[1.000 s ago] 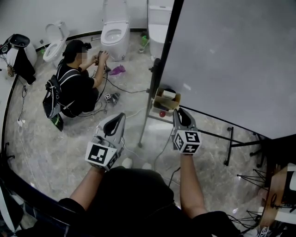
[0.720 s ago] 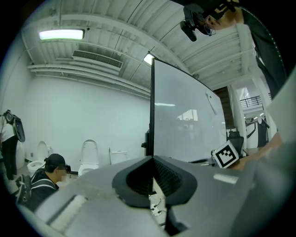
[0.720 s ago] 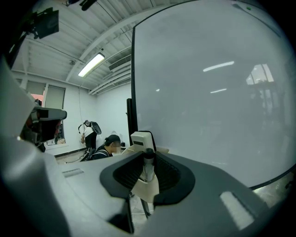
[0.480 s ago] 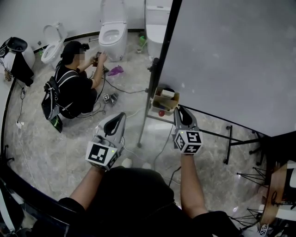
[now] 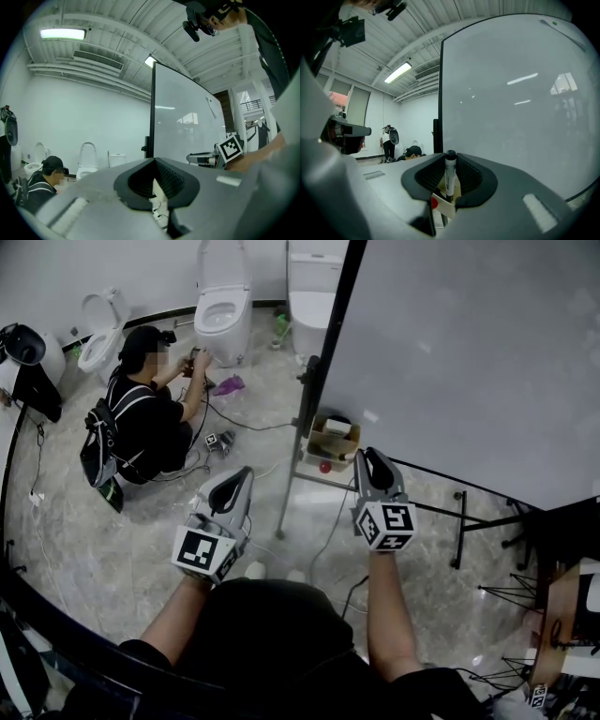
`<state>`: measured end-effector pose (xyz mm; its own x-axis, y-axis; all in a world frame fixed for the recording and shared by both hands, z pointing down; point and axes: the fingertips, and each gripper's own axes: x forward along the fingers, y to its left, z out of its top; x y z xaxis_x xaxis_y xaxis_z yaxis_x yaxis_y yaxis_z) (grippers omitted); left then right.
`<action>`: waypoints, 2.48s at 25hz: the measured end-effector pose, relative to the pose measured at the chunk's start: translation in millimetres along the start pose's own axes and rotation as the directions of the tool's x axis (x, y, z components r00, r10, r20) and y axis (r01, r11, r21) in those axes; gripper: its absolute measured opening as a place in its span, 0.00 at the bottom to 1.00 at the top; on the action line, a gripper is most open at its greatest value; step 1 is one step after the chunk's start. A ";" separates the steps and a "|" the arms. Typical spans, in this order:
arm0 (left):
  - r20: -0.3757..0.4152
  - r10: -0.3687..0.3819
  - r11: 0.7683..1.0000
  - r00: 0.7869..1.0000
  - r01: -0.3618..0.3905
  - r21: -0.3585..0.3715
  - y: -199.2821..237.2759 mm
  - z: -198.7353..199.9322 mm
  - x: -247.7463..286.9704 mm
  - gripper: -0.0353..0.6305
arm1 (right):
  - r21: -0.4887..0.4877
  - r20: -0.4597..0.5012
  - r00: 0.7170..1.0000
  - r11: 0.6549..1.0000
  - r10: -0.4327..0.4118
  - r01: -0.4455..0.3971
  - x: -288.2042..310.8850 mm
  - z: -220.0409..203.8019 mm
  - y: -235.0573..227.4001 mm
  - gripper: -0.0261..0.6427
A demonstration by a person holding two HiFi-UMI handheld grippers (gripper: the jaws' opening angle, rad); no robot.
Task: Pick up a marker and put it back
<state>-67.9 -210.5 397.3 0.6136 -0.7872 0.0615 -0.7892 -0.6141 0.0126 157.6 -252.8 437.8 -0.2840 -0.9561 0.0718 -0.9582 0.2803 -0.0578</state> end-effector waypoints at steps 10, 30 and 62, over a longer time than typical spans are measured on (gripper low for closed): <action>0.023 -0.075 0.997 0.997 0.075 -0.005 -12.6 3.6 9.1 0.06 | -0.019 0.067 0.998 1.000 0.008 -0.006 -22.8 35.2 17.3 0.16; 0.045 -0.229 0.974 0.972 0.229 0.002 -49.5 10.8 18.2 0.06 | -0.014 0.151 0.988 0.999 -0.039 0.041 -89.7 65.9 44.0 0.16; 0.064 -0.346 0.938 0.936 0.346 -0.003 -86.7 13.9 11.5 0.06 | -0.014 0.195 0.975 0.994 -0.105 0.110 -156.5 87.2 60.3 0.16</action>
<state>7.9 -167.1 383.1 0.8489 -0.5284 -0.0102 -0.5278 -0.8486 0.0358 147.3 -93.8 336.3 -0.1692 -0.9785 -0.1181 -0.9840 0.1745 -0.0359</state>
